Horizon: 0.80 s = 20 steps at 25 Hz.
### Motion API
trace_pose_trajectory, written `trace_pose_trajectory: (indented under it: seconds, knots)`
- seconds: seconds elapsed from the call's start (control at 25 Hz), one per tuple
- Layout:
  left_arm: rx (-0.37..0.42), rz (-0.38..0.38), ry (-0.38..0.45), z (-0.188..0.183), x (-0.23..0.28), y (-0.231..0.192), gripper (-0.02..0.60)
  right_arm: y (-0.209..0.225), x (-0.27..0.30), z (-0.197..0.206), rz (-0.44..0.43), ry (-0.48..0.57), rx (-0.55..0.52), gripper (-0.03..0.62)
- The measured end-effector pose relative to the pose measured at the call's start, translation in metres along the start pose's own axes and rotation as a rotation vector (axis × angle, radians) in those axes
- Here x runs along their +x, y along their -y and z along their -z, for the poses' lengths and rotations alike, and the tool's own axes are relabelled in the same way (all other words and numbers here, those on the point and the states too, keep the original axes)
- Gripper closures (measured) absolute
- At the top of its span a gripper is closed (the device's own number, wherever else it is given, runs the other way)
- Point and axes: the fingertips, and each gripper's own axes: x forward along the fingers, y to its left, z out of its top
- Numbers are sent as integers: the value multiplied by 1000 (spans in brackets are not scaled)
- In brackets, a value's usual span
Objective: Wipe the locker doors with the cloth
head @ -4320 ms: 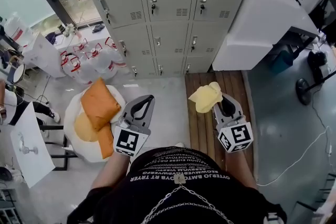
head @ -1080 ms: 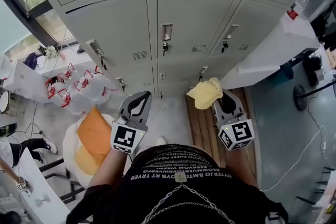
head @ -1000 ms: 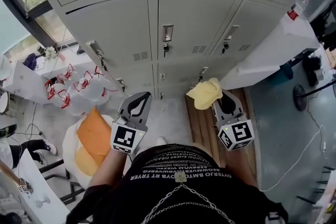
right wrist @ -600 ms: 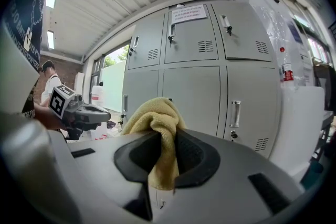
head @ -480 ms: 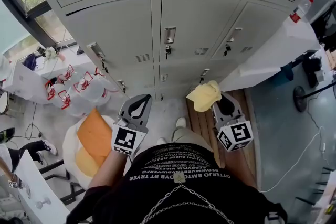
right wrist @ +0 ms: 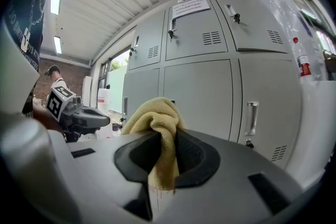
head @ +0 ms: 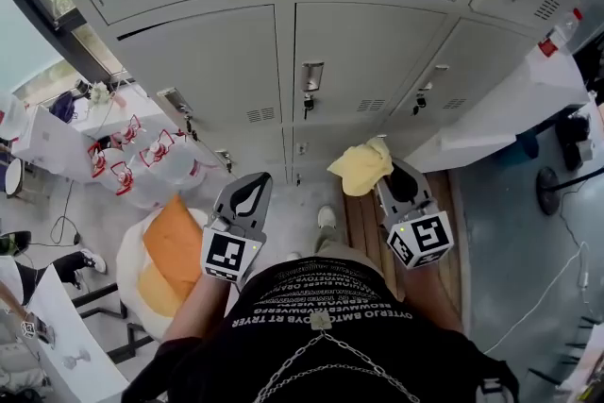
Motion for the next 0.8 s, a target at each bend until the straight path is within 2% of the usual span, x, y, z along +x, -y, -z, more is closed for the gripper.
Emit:
trace_pose_trajectory:
  seconds: [0.12,0.36,0.8]
  knots:
    - [1,14,-7,-1,14,2,577,6,8,-13,-26,19,19,534]
    - [4,21,-3,-3,37,2,576,8,31,-56,-114,101,-7,534]
    - [-22,-21,-7,-4,56,-9,577,2,75,-119,-234,188,-96,534]
